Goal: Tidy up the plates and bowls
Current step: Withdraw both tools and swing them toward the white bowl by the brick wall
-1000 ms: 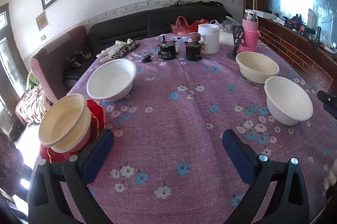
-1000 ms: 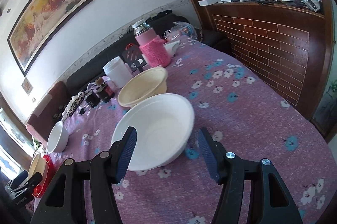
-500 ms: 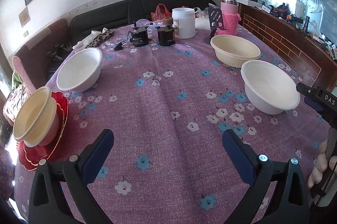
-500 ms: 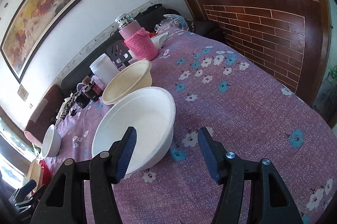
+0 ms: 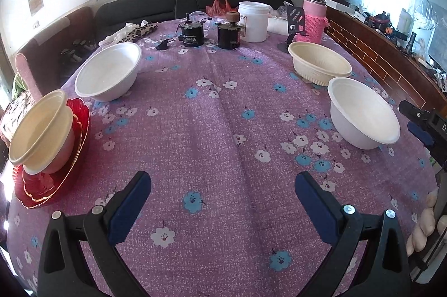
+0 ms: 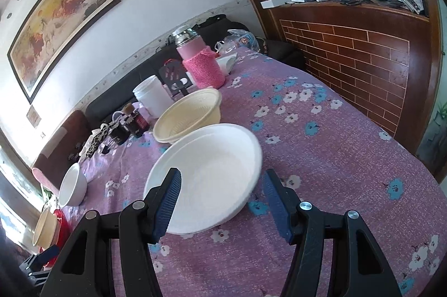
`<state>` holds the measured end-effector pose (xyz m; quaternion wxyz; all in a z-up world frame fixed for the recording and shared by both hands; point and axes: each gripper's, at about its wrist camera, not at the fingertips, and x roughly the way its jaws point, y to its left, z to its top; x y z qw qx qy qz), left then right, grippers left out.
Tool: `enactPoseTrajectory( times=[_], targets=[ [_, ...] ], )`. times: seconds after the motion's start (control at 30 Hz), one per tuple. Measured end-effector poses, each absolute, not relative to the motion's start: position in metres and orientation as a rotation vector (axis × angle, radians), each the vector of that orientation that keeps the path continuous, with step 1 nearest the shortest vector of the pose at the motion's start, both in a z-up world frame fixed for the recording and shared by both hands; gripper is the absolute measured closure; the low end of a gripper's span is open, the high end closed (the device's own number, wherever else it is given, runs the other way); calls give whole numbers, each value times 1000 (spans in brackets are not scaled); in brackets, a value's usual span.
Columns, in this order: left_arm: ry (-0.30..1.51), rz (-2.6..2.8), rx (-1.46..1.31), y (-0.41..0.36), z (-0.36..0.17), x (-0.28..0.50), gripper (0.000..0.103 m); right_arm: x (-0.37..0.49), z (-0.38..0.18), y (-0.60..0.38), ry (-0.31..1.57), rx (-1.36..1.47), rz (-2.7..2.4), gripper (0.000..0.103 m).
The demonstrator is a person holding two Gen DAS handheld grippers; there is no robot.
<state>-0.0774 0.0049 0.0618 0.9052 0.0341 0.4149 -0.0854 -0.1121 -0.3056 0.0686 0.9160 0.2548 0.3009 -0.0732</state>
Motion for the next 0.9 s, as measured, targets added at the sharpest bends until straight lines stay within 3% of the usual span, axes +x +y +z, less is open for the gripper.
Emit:
enactPoseTrajectory(
  times=[0.53,0.67,0.9],
  targets=[
    [795,-25,-146,98,65,-102,0,-77,145,-110,562,288,334,38],
    [770,-12,-177,114,66,-113,0,-70,168,-69,572,252,498,33],
    [744,-26,-169,120,72,-127,0,-74,145,-64,580,243,465,28]
  ],
)
